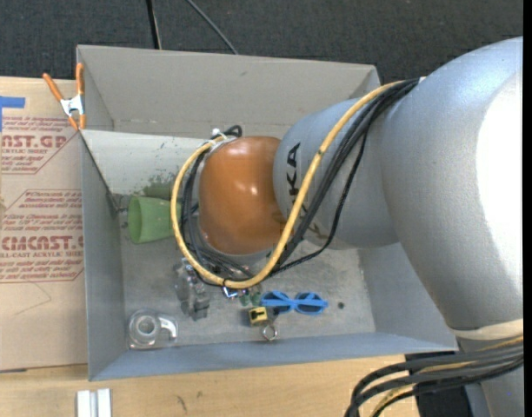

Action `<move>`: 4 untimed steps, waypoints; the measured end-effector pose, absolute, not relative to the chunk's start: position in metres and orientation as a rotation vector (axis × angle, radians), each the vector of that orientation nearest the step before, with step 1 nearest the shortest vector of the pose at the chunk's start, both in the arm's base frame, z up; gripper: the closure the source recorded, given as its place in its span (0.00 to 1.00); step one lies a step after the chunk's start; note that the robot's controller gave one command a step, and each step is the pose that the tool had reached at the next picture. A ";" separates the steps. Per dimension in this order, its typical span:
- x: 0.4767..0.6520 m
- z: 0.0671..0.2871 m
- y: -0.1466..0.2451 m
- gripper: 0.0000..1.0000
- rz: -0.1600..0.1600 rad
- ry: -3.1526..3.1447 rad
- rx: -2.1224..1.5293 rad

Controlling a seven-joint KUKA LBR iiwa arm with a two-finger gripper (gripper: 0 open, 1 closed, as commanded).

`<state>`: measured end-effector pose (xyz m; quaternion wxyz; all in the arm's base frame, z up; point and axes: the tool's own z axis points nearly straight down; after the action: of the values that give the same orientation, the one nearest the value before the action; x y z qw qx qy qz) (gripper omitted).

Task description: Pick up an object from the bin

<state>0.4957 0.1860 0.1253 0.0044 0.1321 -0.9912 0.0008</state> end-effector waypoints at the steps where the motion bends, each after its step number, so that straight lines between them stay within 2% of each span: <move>1: 0.498 0.130 0.188 0.00 -0.002 -3.114 0.417; 2: 0.524 0.173 0.176 0.00 -0.001 -3.112 0.484; 3: 0.509 0.101 0.098 0.00 0.002 -3.039 0.776; 4: 0.493 0.082 0.047 0.00 -0.001 -2.980 0.986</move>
Offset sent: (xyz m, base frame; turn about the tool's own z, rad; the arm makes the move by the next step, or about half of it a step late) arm 0.0000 0.0000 0.0000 0.0000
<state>0.4929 0.0475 0.0821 0.0012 0.3141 -0.9494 -0.0004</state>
